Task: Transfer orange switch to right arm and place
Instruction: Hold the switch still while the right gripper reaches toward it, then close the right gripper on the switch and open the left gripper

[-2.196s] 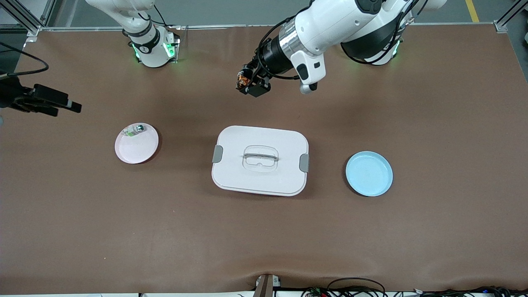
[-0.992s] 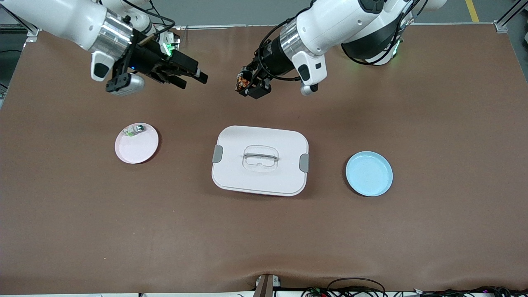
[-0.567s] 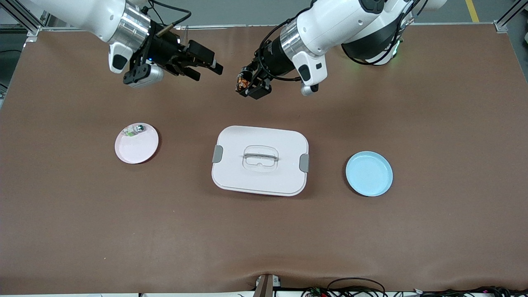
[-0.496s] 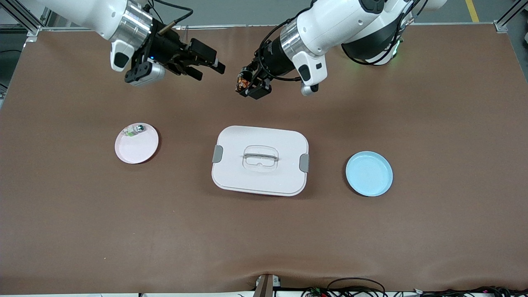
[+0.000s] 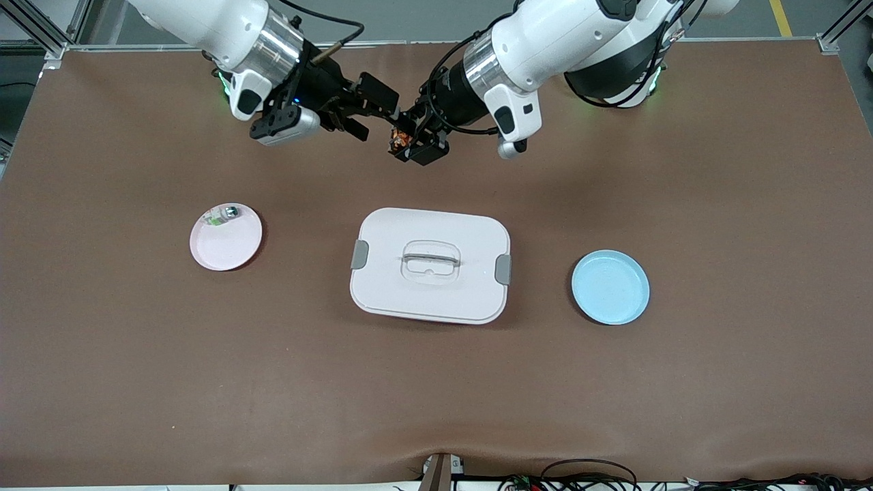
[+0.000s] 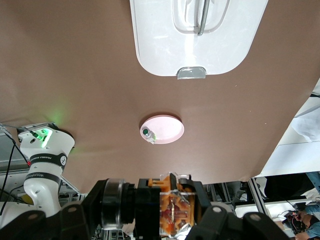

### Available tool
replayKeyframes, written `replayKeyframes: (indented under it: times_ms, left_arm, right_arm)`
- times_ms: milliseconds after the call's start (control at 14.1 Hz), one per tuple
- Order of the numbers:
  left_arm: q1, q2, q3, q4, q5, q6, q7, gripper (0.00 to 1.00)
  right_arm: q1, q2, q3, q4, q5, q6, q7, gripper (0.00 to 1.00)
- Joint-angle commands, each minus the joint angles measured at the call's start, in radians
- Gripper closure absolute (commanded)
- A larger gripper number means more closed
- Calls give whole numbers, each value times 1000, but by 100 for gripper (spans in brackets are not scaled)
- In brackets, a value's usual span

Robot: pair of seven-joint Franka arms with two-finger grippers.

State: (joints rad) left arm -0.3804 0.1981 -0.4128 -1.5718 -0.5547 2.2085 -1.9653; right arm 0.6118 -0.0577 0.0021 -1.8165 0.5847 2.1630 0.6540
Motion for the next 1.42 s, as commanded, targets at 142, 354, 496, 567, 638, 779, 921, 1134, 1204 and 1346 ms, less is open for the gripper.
replayKeyframes:
  times_ms: [142,354,496,567,638,779,921,1134,1204,1346]
  left_arm:
    - [-2,6,-4,10,21,14,-20,72]
    - [-2,4,-4,10,21,14,-20,72]
    - [-2,4,-4,10,21,14,-20,72]
    - [-2,4,-4,10,21,14,-20,72]
    - [-2,4,-4,10,21,14,-20,72]
    - [-3,3,-4,12,21,14,-20,72]
    - [-6,1,-4,13,21,14,-21,72]
    - [-8,1,-4,13,21,14,-21,71]
    - [-8,1,-4,13,21,14,-21,71]
    - [-8,1,-4,13,21,14,-21,62]
  right_arm:
    - [32,41,-11,31,-35,38,35,0]
    - [42,42,-13,31,-43,38,38,0]
    - [43,42,-13,31,-45,38,44,0]
    - [43,42,-13,32,-49,38,47,14]
    - [43,42,-13,37,-49,37,62,28]
    - [43,42,-13,51,-49,26,73,55]
    - [43,42,-13,55,-49,24,75,97]
    - [48,53,-13,59,-49,26,101,100]
    - [49,55,-13,59,-49,28,102,100]
    - [51,61,-13,59,-51,28,102,100]
